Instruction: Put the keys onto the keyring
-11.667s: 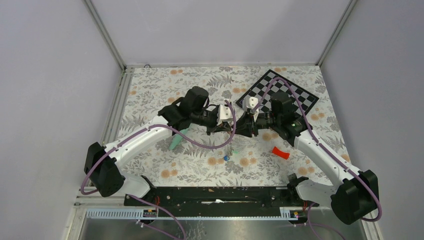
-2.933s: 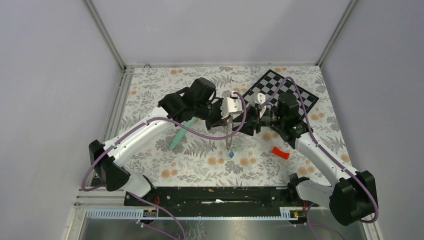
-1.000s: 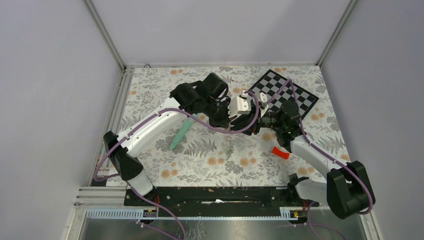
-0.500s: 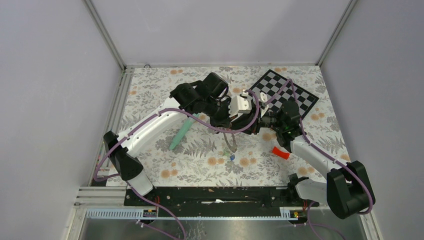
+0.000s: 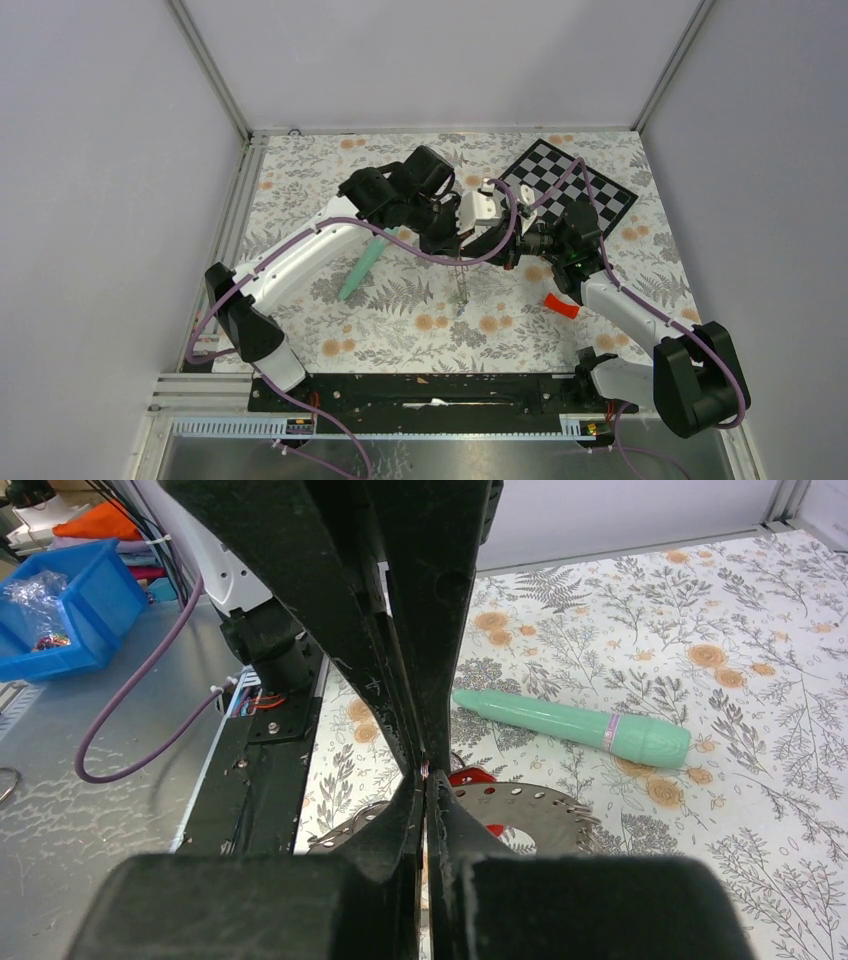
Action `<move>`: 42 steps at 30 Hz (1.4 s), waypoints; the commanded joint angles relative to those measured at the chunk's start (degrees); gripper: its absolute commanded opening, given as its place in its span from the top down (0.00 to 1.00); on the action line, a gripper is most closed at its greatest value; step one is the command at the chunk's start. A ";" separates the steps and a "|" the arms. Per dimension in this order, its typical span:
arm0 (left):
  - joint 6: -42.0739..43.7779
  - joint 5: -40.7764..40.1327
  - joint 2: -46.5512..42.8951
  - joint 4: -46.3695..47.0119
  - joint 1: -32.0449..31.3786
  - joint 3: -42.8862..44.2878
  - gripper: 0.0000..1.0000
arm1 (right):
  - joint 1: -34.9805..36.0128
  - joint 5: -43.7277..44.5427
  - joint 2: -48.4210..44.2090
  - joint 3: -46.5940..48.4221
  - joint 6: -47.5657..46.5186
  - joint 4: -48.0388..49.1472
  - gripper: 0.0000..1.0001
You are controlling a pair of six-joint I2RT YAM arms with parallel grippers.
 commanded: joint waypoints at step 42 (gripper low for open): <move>12.75 28.25 -18.36 31.73 11.33 -26.41 0.71 | -1.19 -0.01 1.47 5.78 17.61 14.83 1.00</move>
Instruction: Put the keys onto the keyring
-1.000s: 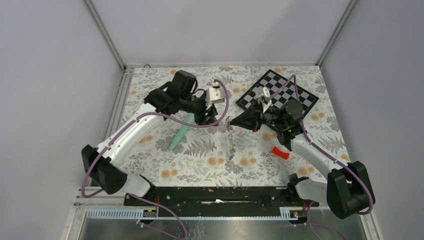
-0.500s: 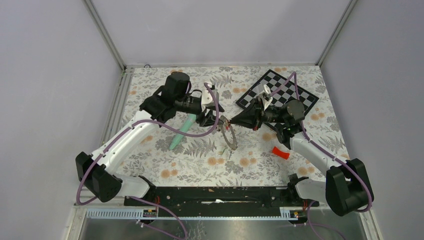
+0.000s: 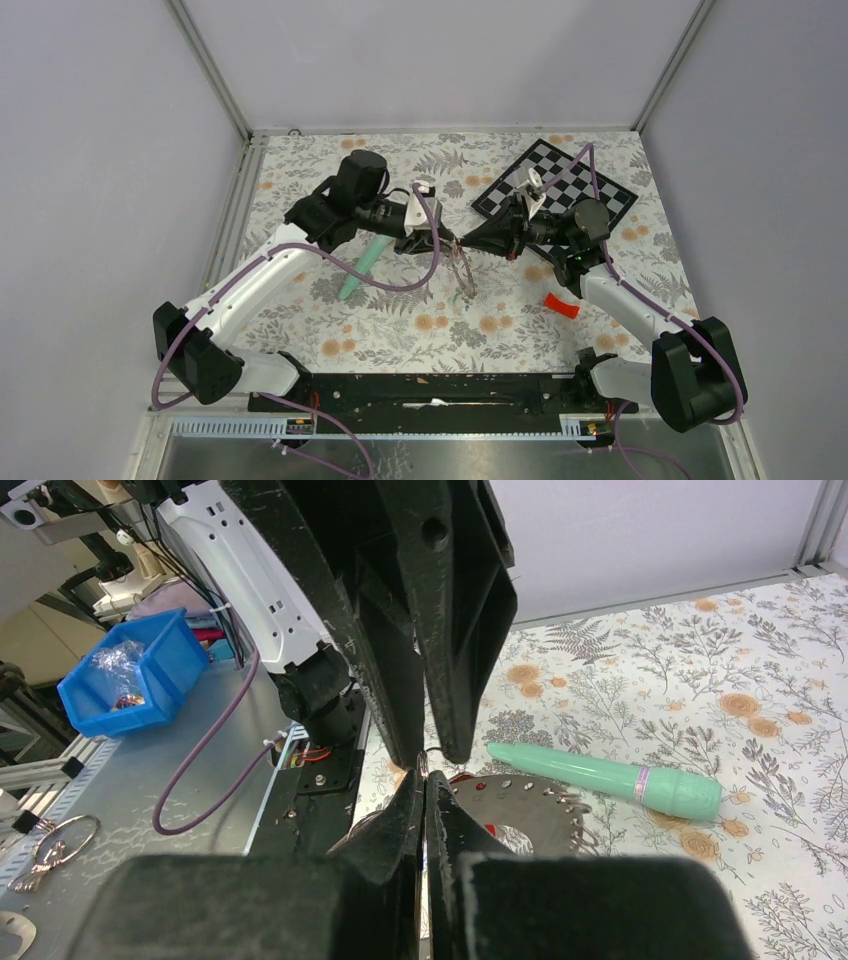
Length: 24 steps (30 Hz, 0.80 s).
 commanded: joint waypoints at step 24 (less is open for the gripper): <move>-0.55 -9.36 0.23 4.36 -5.68 -1.00 1.00 | -1.76 11.28 1.00 4.23 3.37 -6.56 1.00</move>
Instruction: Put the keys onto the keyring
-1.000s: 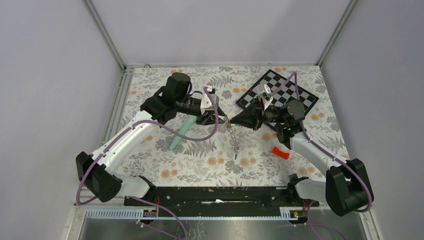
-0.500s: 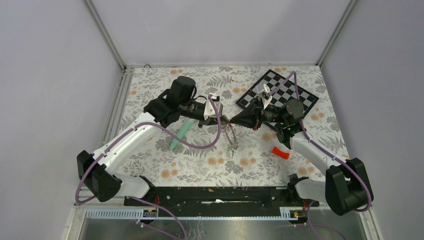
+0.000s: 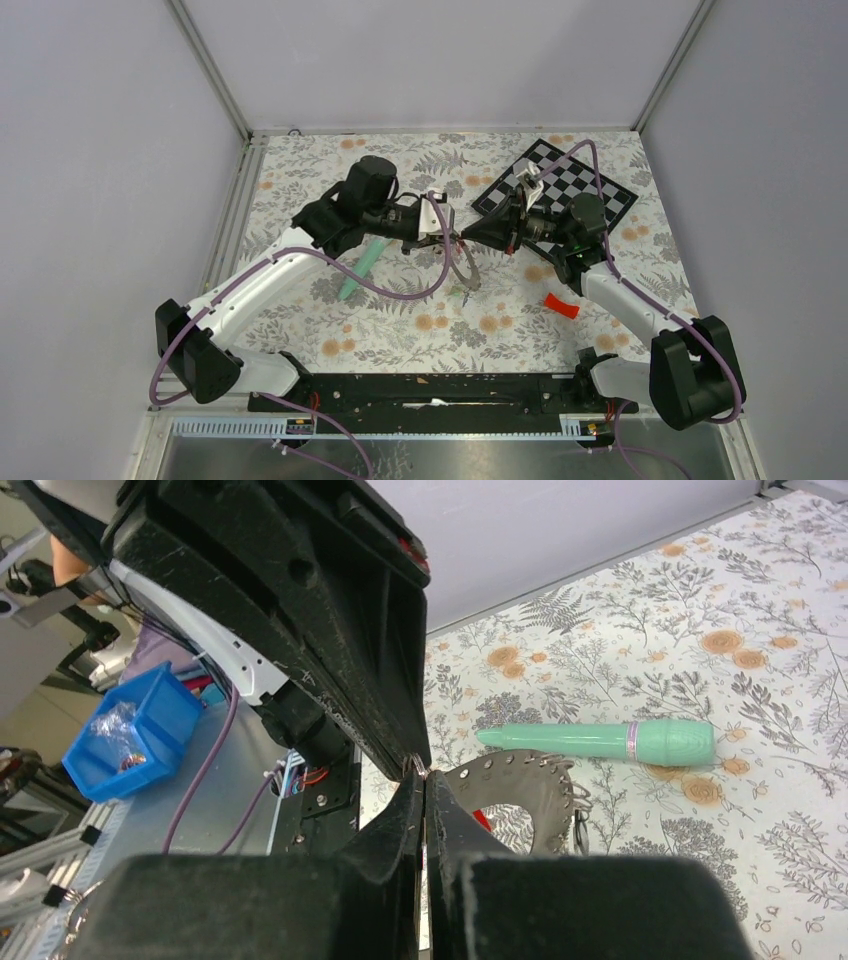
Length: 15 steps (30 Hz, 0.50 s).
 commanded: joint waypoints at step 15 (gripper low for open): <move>-4.29 -5.77 4.11 4.49 -5.34 2.74 1.00 | -1.55 11.46 1.49 3.25 5.24 -0.14 1.00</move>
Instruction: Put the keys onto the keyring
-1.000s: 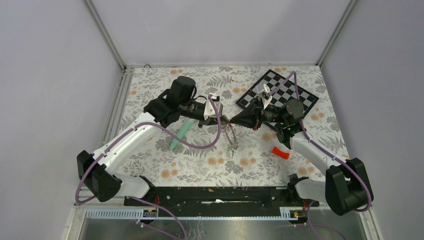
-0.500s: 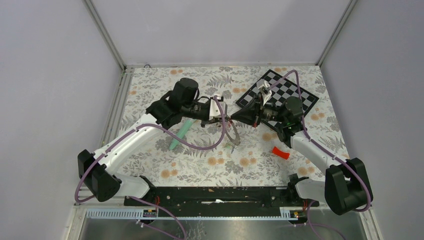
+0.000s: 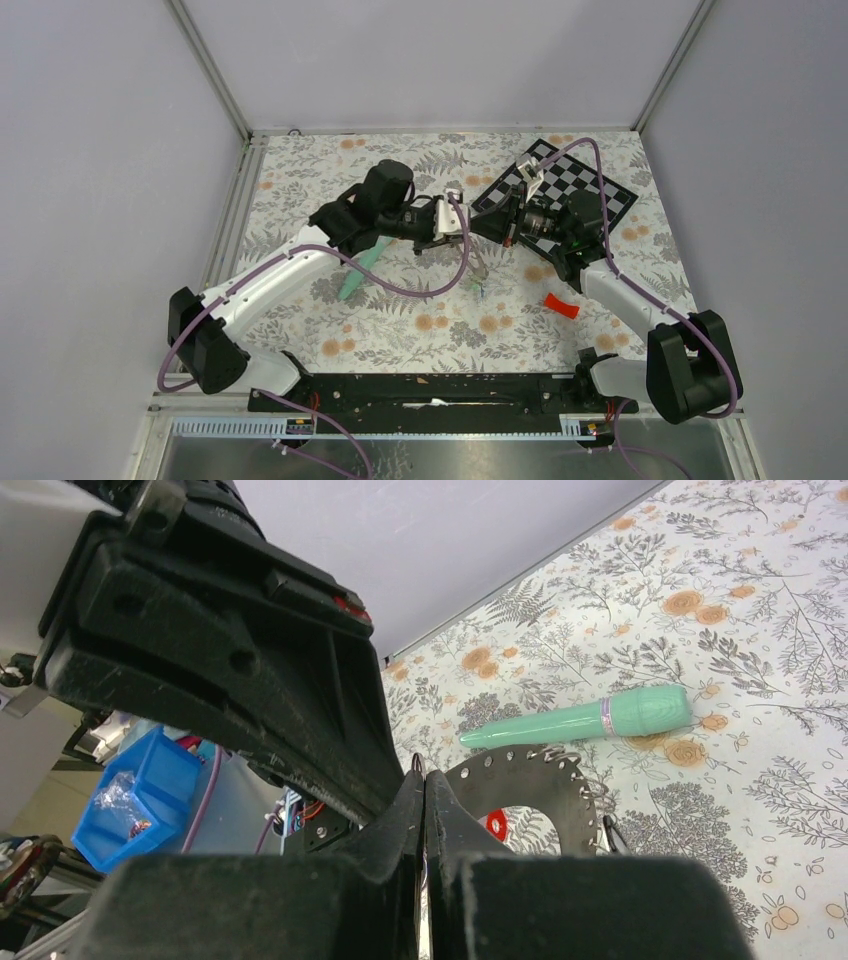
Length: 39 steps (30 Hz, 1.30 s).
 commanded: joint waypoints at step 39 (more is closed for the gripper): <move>-22.72 14.16 0.94 8.47 4.79 3.17 0.66 | -2.35 -8.95 -5.78 -2.76 -10.55 11.93 1.00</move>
